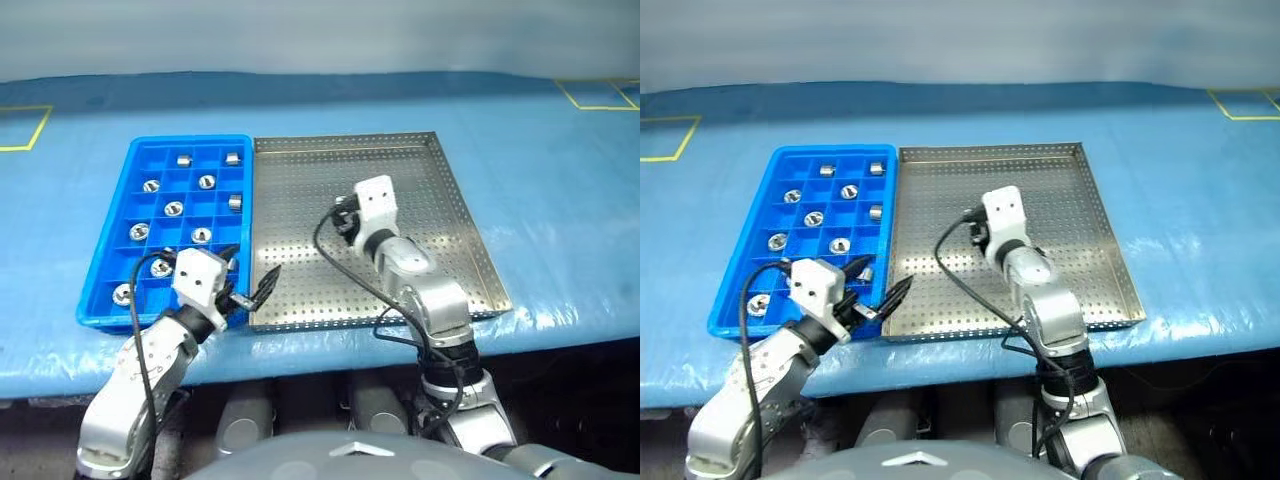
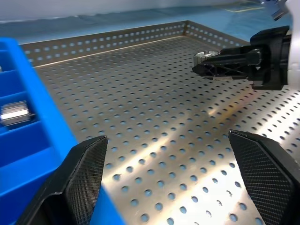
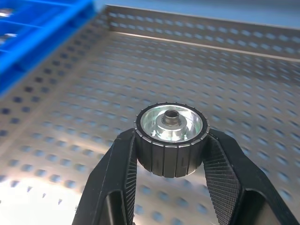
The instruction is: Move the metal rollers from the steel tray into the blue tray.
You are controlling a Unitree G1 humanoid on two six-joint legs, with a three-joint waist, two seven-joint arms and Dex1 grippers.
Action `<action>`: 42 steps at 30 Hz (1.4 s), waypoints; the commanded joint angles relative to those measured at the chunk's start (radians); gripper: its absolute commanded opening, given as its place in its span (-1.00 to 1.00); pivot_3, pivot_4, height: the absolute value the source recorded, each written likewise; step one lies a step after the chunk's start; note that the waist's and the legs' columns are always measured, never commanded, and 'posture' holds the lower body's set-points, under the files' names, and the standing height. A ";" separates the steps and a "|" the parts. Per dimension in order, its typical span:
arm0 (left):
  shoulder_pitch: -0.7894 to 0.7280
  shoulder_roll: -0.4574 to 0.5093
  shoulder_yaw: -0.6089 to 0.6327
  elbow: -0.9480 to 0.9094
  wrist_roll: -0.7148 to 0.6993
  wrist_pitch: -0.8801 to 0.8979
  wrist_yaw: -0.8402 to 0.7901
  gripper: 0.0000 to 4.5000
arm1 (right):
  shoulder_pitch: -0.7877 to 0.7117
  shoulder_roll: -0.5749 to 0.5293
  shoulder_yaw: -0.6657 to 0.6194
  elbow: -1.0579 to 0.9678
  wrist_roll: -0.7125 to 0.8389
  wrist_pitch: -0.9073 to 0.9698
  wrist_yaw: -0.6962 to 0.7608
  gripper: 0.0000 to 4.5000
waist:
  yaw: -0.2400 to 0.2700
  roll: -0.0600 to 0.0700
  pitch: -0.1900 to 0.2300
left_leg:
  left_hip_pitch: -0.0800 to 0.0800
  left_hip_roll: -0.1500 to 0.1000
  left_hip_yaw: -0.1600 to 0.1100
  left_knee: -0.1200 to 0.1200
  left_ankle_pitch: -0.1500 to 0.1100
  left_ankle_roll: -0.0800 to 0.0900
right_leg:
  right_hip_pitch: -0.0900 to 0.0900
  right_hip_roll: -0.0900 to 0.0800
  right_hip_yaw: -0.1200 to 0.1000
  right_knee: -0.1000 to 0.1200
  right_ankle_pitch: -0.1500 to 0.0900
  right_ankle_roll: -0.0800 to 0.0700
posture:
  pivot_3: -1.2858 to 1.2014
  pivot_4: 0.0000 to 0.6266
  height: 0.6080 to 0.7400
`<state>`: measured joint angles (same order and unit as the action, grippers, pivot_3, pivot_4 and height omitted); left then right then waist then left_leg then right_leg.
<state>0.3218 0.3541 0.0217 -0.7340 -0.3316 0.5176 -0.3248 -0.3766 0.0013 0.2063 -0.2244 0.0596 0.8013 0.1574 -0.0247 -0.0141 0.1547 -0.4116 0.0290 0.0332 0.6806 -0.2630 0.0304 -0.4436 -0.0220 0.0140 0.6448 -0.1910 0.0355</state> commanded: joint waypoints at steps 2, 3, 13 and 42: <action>0.120 -0.032 0.082 -0.156 0.013 -0.034 0.067 1.00 | -0.095 0.058 0.114 0.024 0.037 -0.026 0.090 -0.26 | 0.040 0.000 0.000 | 0.000 -0.001 0.000 -0.001 0.000 0.000 | 0.000 -0.001 -0.001 -0.001 0.000 0.000 | 0.29 -0.52 1.00; 0.155 -0.043 0.096 -0.180 0.017 -0.036 0.081 1.00 | -0.110 0.073 0.139 0.035 0.043 -0.029 0.110 -0.26 | 0.054 0.000 0.000 | -0.001 -0.001 0.000 -0.001 0.000 0.000 | 0.000 -0.001 -0.001 -0.001 0.000 0.000 | 0.31 -0.52 1.00; 0.386 -0.133 0.095 -0.296 0.070 -0.091 0.158 1.00 | -0.114 0.127 0.339 0.121 0.051 -0.077 0.241 -0.26 | 0.167 -0.001 0.000 | -0.001 -0.001 -0.003 0.000 -0.001 0.001 | -0.001 -0.004 -0.007 -0.004 -0.004 -0.004 | 0.43 -0.52 1.00; -0.014 -0.033 0.038 -0.104 0.037 0.034 0.089 1.00 | 0.057 -0.035 0.091 -0.095 -0.010 -0.183 0.117 0.99 | 0.131 0.000 0.000 | -0.003 -0.002 -0.009 0.002 -0.002 -0.002 | 0.004 -0.004 -0.015 -0.004 -0.007 -0.008 | 0.13 -0.52 1.00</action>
<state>0.3377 0.3166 0.0594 -0.8485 -0.2932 0.5482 -0.2309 -0.3384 -0.0176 0.3196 -0.2597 0.0719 0.6676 0.2906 0.1063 -0.0139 0.1548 -0.4144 0.0261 0.0230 0.6822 -0.2646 0.0286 -0.4390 -0.0258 -0.0003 0.6422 -0.1979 0.0275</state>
